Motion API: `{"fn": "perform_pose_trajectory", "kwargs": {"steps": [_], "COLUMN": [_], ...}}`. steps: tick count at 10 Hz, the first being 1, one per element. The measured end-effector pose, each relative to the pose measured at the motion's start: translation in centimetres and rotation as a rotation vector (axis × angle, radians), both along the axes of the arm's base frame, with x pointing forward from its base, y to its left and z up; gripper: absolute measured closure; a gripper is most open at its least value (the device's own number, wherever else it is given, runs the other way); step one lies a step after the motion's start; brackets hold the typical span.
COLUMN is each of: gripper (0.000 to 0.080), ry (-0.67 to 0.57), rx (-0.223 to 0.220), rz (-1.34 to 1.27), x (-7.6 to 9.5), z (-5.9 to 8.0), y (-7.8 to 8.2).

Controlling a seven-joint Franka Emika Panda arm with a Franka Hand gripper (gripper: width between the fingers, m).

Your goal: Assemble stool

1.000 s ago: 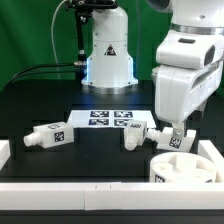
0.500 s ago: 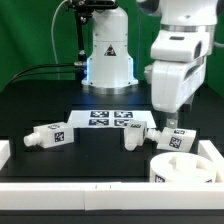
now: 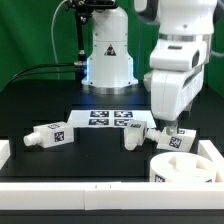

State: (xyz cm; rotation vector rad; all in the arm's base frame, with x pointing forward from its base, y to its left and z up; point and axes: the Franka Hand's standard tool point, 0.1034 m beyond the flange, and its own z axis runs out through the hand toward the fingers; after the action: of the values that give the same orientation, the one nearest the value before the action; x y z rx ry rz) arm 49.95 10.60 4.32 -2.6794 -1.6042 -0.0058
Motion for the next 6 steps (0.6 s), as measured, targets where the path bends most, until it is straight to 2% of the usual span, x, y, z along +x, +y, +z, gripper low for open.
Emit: {"fn": "perform_pose_trajectory", "kwargs": {"steps": [3,4,6], "gripper": [0.0151,0.0151,0.0151], "ry": [0.013,0.018,0.015], "rx": [0.014,0.016,0.017], "rz": [0.001,0.011,0.005], "x": [-2.3,-2.3,-2.3], "z": [-3.0,-3.6,-3.7], "y": [0.6,0.5,0.3]}}
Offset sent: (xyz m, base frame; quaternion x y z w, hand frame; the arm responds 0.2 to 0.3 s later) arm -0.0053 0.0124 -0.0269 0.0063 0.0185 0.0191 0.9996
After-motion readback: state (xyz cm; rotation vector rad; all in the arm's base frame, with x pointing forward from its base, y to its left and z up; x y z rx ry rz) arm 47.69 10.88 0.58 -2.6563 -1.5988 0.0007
